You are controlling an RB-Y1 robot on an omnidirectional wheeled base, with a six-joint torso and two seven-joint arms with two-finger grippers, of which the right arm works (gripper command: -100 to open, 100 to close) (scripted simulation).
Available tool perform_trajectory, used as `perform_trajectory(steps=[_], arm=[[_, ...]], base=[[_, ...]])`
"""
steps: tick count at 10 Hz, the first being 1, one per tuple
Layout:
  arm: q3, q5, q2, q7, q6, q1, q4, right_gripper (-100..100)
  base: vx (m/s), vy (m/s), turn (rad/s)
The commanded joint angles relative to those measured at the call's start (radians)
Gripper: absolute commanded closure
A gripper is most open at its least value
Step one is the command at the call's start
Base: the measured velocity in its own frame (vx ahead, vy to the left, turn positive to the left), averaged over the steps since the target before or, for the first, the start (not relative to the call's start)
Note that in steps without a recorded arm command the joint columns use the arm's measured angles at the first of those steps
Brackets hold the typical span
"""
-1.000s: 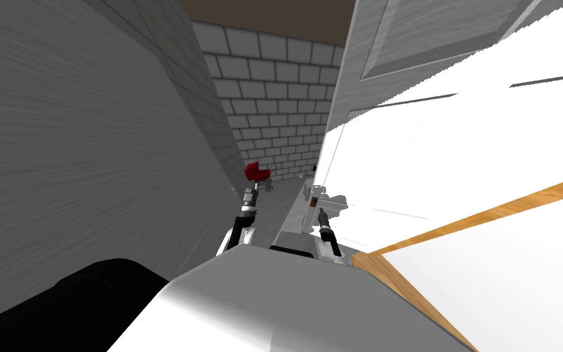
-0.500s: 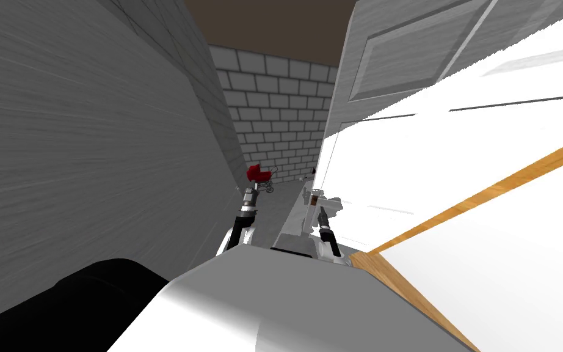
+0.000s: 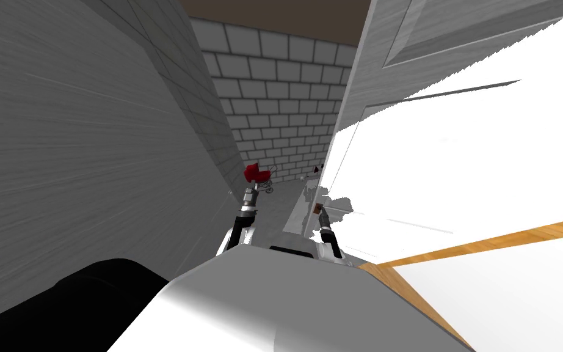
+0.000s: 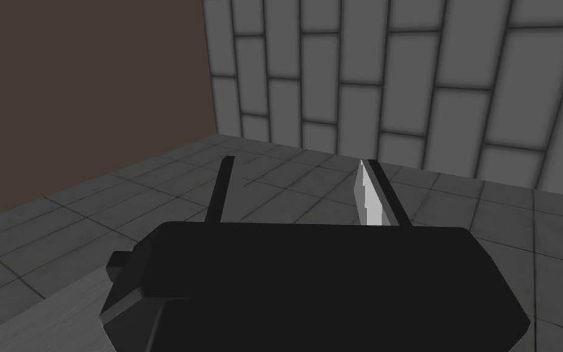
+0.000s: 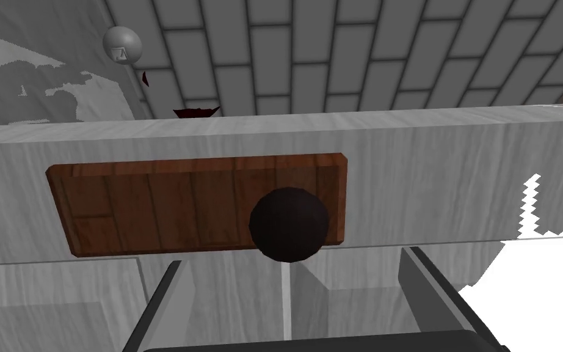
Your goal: Push the door open
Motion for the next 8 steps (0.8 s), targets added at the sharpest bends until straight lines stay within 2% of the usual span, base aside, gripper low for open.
perform_trajectory(steps=[1,3,4,8], arm=[[-0.002,-0.002,0.003,0.002,-0.008,0.003,0.001,-100],[-0.002,-0.002,0.004,0.002,-0.008,0.005,-0.001,-100],[-0.002,-0.002,0.004,0.002,-0.008,0.005,-0.001,100],[-0.002,-0.002,0.004,0.002,-0.008,0.005,-0.001,100]], base=[[0.218,-0.002,0.032],[0.122,-0.013,0.012],[-0.014,0.005,0.004],[-0.014,0.001,0.002]])
